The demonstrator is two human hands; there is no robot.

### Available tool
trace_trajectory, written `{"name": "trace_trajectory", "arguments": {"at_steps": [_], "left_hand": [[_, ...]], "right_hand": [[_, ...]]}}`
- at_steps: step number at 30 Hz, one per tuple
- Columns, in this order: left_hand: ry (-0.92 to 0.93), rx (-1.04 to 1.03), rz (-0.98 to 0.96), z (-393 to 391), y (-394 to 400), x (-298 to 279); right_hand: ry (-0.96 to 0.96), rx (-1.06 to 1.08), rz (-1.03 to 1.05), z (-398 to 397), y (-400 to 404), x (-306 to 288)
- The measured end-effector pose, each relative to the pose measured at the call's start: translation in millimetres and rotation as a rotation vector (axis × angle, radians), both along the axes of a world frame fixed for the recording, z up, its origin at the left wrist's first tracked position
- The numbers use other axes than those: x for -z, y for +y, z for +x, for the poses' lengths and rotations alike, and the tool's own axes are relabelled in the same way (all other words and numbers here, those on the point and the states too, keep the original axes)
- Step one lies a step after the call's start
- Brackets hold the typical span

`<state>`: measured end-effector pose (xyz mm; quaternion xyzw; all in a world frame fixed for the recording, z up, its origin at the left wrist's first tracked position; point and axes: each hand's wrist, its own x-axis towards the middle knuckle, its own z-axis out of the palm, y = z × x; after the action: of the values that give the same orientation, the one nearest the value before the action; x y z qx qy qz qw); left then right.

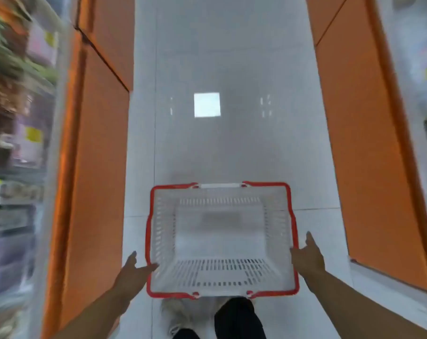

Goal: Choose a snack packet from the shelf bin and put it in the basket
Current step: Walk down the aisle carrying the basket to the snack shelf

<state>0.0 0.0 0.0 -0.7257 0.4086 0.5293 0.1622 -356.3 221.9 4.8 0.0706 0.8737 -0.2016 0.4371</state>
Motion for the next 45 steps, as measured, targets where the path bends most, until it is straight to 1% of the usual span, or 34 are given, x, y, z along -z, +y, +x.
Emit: {"name": "trace_trajectory", "arguments": {"at_steps": [1, 3, 5, 7, 10, 13, 16, 19, 22, 25, 27, 30, 34, 41, 45], "left_hand": [[0.008, -0.022, -0.008, -0.1, -0.9, 19.4], [0.015, -0.067, 0.034, -2.6, -3.2, 42.6], [-0.021, -0.082, -0.011, -5.8, -6.6, 52.2], [-0.064, -0.017, -0.092, -13.5, -13.5, 41.8], [-0.081, -0.005, -0.123, -29.2, -43.7, -2.0], [-0.055, 0.042, -0.131, -57.5, -78.2, -79.7], [0.001, -0.003, -0.201, -99.3, -117.7, -172.9], [0.080, -0.053, -0.262, -145.4, -165.8, -260.8], [0.135, -0.025, -0.309, -185.2, -216.4, -341.0], [0.219, -0.037, -0.345, -219.4, -270.6, -405.3], [0.257, -0.061, -0.301, -236.6, -311.7, -427.6], [0.291, -0.061, -0.288, -262.2, -374.1, -453.8], [0.315, -0.050, -0.278, -303.5, -457.3, -487.8], [0.303, -0.185, -0.315, -392.6, -594.3, -500.2], [0.277, -0.226, -0.288, -453.9, -665.1, -516.3]], "right_hand": [[0.004, -0.013, -0.016, -2.1, 0.5, 18.2], [-0.014, -0.040, -0.014, -5.7, -1.2, 40.6], [-0.013, -0.012, 0.034, -11.0, -3.9, 50.8], [-0.035, -0.016, 0.045, -19.8, -5.6, 45.2], [-0.101, -0.024, 0.028, -47.2, -22.7, 11.2], [-0.124, -0.050, 0.016, -78.4, -52.4, -61.3], [-0.121, -0.046, -0.032, -109.8, -91.9, -156.2], [-0.061, -0.037, -0.102, -144.9, -139.3, -250.3], [0.008, 0.021, -0.143, -176.6, -196.3, -336.6], [0.056, 0.141, -0.203, -205.2, -263.5, -409.5], [0.051, 0.171, -0.242, -225.8, -307.0, -438.9], [0.053, 0.193, -0.262, -257.0, -370.8, -467.2], [0.044, 0.211, -0.288, -297.5, -449.2, -488.7], [-0.025, 0.238, -0.335, -388.4, -587.4, -494.3], [-0.059, 0.171, -0.357, -453.5, -671.8, -502.4]]}}
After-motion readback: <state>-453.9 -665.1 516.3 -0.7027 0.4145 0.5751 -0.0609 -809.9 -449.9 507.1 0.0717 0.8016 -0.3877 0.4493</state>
